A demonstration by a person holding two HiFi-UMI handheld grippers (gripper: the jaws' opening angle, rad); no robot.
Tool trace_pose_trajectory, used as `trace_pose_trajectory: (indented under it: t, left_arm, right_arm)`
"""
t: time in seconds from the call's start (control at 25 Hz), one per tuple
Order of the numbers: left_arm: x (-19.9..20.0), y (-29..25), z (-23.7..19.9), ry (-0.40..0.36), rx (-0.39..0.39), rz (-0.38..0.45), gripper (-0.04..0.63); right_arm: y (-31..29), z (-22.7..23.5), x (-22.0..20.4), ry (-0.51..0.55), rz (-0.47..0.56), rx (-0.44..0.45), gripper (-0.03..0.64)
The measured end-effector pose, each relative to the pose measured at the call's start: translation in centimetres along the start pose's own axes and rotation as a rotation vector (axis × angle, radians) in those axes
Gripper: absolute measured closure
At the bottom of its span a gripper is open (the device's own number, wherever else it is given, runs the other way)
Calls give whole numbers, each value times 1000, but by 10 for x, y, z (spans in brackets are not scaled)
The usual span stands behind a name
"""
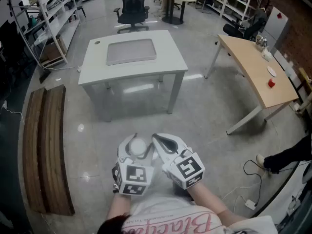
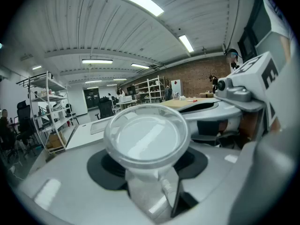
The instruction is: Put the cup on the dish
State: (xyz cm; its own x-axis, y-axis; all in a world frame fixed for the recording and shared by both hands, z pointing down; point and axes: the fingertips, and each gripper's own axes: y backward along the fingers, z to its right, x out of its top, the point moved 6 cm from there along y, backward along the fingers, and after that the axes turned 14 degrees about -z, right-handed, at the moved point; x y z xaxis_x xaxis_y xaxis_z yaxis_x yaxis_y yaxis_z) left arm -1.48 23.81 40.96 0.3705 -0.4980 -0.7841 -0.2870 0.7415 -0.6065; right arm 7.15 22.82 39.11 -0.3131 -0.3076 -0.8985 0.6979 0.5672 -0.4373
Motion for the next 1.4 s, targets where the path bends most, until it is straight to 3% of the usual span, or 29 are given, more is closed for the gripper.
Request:
trace_pose_trajectory:
  t: [0.64,1.4]
  left_arm:
    - [15,-29,-40,55,-10,-23,344]
    - [95,-141,-120,124,56,-71,344]
  right_arm:
    - [-31,19,16,4,-19,38,615]
    - [-126,141,75,3,-40,105,615]
